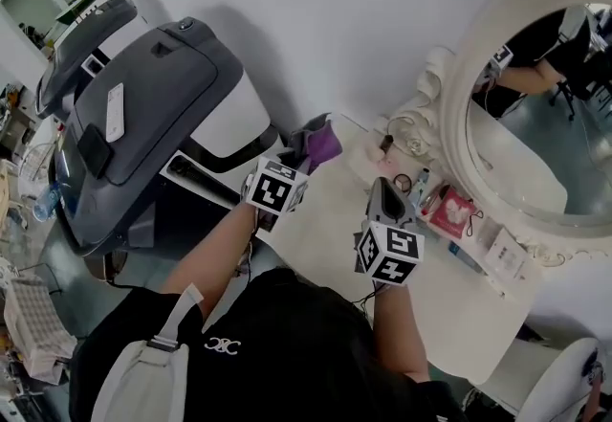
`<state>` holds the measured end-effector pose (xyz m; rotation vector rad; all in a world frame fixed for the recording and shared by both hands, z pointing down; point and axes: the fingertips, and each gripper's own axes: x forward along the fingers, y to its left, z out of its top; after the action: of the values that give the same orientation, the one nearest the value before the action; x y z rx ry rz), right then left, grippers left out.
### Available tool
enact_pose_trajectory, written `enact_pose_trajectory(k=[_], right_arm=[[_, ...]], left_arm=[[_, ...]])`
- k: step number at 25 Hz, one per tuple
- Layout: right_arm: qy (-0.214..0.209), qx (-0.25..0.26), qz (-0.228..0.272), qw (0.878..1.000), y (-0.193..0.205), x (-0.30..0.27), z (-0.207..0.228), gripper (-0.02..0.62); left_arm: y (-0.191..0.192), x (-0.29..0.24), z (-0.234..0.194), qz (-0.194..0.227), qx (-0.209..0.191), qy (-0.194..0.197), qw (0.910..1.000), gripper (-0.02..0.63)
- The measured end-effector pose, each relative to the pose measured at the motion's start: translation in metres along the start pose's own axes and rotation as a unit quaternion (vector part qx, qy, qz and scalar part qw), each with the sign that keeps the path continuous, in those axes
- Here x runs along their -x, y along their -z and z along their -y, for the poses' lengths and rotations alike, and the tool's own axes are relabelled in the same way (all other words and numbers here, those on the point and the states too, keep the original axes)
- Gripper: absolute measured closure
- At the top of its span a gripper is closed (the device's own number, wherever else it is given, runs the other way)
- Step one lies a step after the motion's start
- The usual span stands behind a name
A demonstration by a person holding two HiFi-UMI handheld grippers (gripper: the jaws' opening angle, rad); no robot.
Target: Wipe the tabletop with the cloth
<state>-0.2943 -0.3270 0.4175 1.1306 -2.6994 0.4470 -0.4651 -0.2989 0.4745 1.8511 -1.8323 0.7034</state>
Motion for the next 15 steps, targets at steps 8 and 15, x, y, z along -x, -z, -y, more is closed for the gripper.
enact_pose_trajectory(k=[8,15], right_arm=[[0.101,0.001,-0.007,0.995,0.002,0.013,0.022,0.592],[0.197,-0.014,-0.04,0.98,0.034,0.04,0.029,0.592]], left_arm=[[-0.006,-0.087,-0.009,-0.038,-0.097,0.086,0.9909,0.551],[0.0,-0.167,0.0,-0.056,-0.245,0.164,0.9539,0.551]])
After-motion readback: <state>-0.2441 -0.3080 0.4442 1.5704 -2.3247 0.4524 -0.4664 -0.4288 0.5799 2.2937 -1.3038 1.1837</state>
